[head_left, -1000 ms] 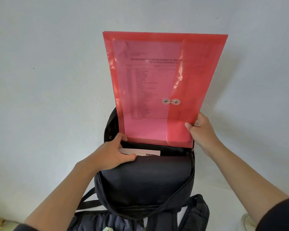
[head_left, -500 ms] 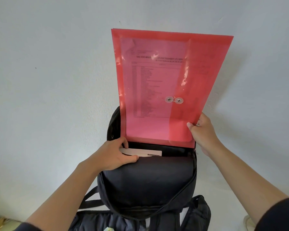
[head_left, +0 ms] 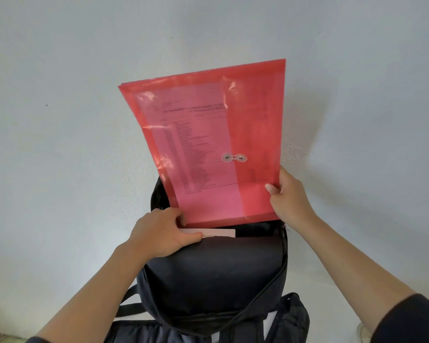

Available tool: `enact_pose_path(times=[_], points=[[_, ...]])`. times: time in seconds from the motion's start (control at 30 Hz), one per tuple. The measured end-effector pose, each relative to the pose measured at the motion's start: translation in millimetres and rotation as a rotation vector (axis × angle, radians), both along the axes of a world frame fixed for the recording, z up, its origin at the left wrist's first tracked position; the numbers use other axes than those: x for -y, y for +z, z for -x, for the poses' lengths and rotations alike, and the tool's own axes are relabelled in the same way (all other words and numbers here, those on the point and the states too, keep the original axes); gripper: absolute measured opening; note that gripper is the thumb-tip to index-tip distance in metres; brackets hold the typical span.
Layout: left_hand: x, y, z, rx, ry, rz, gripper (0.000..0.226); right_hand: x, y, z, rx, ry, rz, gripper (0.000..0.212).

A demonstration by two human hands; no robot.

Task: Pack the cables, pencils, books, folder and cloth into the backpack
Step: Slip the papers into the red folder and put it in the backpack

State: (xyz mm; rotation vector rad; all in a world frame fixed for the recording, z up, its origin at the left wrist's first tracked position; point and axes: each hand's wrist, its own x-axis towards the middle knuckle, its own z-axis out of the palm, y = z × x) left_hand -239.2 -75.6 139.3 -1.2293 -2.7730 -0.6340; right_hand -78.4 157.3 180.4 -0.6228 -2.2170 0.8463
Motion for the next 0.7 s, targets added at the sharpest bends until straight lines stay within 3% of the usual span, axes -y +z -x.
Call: enact_pose_path(times=[0.2, 0.33, 0.53, 0.63, 0.7], points=[[-10.8, -10.1, -8.0, -0.192, 0.014, -0.018, 0.063, 20.6, -1.7, 4.6, 0.062, 0.113, -0.076, 0.049], [-9.8, -14.1, -3.0, -0.132, -0.089, -0.046, 0.062, 25.9, -7.7, 14.3, 0.070, 0.103, -0.051, 0.044], [-8.3, -9.6, -5.0, -0.038, -0.196, -0.052, 0.054, 18.5, -14.9, 7.4, 0.295, 0.157, 0.032, 0.047], [-7.5, -5.1, -2.7, 0.030, -0.286, 0.010, 0.054, 15.0, -15.5, 7.8, 0.172, 0.141, 0.075, 0.047], [-6.8, -1.6, 0.1, 0.097, -0.334, 0.031, 0.042, 14.7, -18.6, 11.9, 0.044, 0.077, 0.074, 0.040]])
